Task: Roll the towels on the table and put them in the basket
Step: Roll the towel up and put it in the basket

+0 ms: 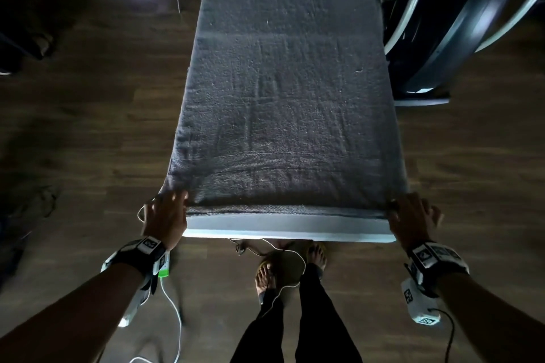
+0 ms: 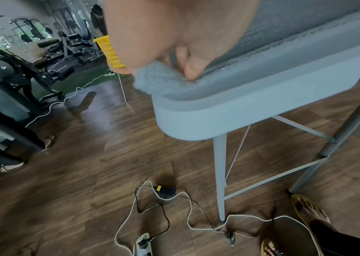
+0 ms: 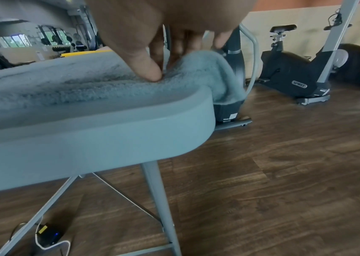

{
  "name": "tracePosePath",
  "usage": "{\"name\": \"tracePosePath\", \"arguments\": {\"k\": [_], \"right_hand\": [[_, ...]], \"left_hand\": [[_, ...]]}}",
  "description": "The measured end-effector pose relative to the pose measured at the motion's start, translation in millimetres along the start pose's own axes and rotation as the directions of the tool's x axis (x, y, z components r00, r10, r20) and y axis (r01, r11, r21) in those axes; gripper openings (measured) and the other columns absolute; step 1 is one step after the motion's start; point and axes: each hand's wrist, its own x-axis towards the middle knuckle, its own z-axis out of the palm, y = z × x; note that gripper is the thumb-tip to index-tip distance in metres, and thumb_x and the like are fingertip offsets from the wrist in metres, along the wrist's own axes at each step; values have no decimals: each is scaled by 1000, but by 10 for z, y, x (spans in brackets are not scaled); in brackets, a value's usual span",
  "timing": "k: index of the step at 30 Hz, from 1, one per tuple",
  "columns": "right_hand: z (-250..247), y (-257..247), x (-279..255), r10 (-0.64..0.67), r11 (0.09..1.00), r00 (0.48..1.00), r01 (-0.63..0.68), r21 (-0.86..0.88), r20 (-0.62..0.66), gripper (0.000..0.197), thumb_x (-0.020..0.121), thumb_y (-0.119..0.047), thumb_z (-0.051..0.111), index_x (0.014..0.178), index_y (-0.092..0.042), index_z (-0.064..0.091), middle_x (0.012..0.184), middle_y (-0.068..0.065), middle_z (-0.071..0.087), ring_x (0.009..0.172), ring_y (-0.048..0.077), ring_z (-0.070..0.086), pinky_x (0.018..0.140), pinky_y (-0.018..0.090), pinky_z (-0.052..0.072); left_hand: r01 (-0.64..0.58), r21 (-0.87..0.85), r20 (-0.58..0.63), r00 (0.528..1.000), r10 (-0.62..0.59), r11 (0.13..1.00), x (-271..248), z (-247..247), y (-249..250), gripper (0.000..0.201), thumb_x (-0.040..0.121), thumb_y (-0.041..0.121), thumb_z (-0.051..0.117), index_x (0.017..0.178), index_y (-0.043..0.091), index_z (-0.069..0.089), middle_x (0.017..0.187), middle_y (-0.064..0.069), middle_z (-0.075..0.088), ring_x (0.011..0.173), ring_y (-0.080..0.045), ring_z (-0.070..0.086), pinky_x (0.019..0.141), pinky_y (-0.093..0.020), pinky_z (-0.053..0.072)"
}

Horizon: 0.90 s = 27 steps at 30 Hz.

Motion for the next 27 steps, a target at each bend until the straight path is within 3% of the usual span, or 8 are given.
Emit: {"name": "tracePosePath", "arguments": {"k": [3, 6, 9, 12, 15, 19, 23, 27], "right_hand": [[-10, -14, -64, -62, 994, 992, 71, 82, -108, 11, 79, -18, 59, 87, -13, 66, 99, 15, 59, 91, 37, 52, 82, 47, 38], [206, 31, -162, -239, 955, 963, 256, 152, -122, 33, 76, -26, 45, 91, -9, 68, 99, 16, 62, 89, 37, 57, 77, 43, 45], [259, 48, -189, -219, 957, 974, 226, 181, -60, 33, 77, -25, 45, 98, -10, 66, 104, 14, 60, 94, 34, 57, 80, 40, 42], [177, 29, -144, -191, 969, 978, 203, 141, -88, 25, 73, -12, 54, 94, -11, 68, 102, 12, 63, 97, 31, 53, 86, 40, 36], [124, -31, -80, -134, 973, 988, 146, 177, -80, 25, 72, -7, 57, 93, -11, 70, 97, 10, 66, 93, 36, 58, 80, 49, 48], [85, -65, -106, -107, 974, 991, 122, 191, -84, 24, 76, -23, 52, 83, -14, 74, 92, 10, 70, 89, 33, 62, 81, 45, 48], [8, -96, -113, -119, 990, 992, 121, 69, -29, 23, 74, -31, 42, 62, -29, 62, 80, -1, 70, 87, 28, 60, 83, 40, 31], [71, -172, -45, -18, 1000, 1000, 18, -8, -4, 18, 85, -20, 52, 96, -26, 64, 97, 8, 64, 96, 31, 55, 86, 43, 28]], "left_hand": [[125, -44, -58, 990, -127, 991, -52, 11, 103, 28, 79, 8, 61, 106, 15, 56, 102, -15, 55, 92, -36, 47, 78, -54, 38], [-31, -203, -55, 998, 20, 979, -223, 97, 184, 35, 81, 23, 45, 112, 11, 55, 108, -18, 56, 93, -37, 52, 74, -49, 50], [-82, -236, -13, 997, 81, 968, -253, 168, 170, 44, 81, 27, 45, 121, 9, 54, 113, -18, 56, 105, -39, 55, 75, -47, 54], [-29, -251, -21, 999, 25, 968, -139, 104, 226, 29, 80, 20, 56, 104, 7, 65, 102, -15, 62, 99, -37, 61, 72, -42, 55], [-5, -248, -6, 1000, 4, 969, -65, 38, 301, 22, 72, 4, 65, 93, 7, 72, 91, -11, 69, 80, -32, 67, 62, -38, 57], [-22, -212, -39, 999, 14, 977, -45, -52, 302, 25, 77, 18, 50, 83, 8, 73, 79, -10, 71, 72, -29, 67, 67, -37, 51], [-112, -52, 25, 993, 114, 992, 9, -98, 253, 28, 79, 25, 38, 64, 16, 60, 64, -6, 61, 66, -31, 62, 75, -42, 39], [-41, 40, -27, 999, 42, 998, 51, -34, 242, 25, 75, 26, 53, 90, 12, 67, 87, -10, 65, 88, -33, 56, 77, -47, 39]]}}
